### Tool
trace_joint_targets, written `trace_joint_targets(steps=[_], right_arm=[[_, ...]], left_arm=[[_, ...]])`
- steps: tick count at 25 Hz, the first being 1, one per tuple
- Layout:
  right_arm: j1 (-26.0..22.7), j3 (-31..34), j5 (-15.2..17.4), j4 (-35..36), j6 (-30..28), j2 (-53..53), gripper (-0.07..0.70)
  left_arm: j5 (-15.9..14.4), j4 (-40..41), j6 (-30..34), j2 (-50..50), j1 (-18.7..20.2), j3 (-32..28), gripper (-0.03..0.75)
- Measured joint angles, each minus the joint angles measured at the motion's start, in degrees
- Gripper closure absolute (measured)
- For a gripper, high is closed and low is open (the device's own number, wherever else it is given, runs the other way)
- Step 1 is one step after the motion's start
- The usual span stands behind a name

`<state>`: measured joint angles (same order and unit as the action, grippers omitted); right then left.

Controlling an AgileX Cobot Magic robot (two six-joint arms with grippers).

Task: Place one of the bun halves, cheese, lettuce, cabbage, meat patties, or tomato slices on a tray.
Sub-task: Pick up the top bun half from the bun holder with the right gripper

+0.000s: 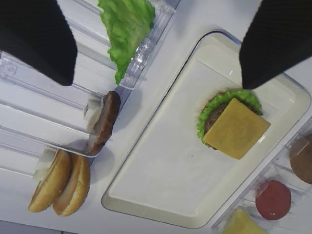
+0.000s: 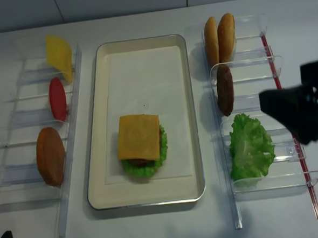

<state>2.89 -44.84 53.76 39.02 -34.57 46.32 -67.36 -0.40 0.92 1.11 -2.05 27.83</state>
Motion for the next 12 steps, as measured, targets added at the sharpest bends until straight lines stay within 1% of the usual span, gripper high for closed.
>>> trace_joint_targets(steps=[8,10,12], right_arm=[[0.0,-11.5,0.1,0.6,-1.5,11.7,-0.062],[1.0,-14.2,0.0,-0.3,-1.5,14.2,-0.062],[3.0,-17.2,-0.3,-1.9,-1.2,16.6,-0.062]], left_arm=[[0.0,0.0,0.0,0.0,0.0,0.0,0.25],[0.0,0.0,0.0,0.0,0.0,0.0,0.25],[0.0,0.0,0.0,0.0,0.0,0.0,0.25]])
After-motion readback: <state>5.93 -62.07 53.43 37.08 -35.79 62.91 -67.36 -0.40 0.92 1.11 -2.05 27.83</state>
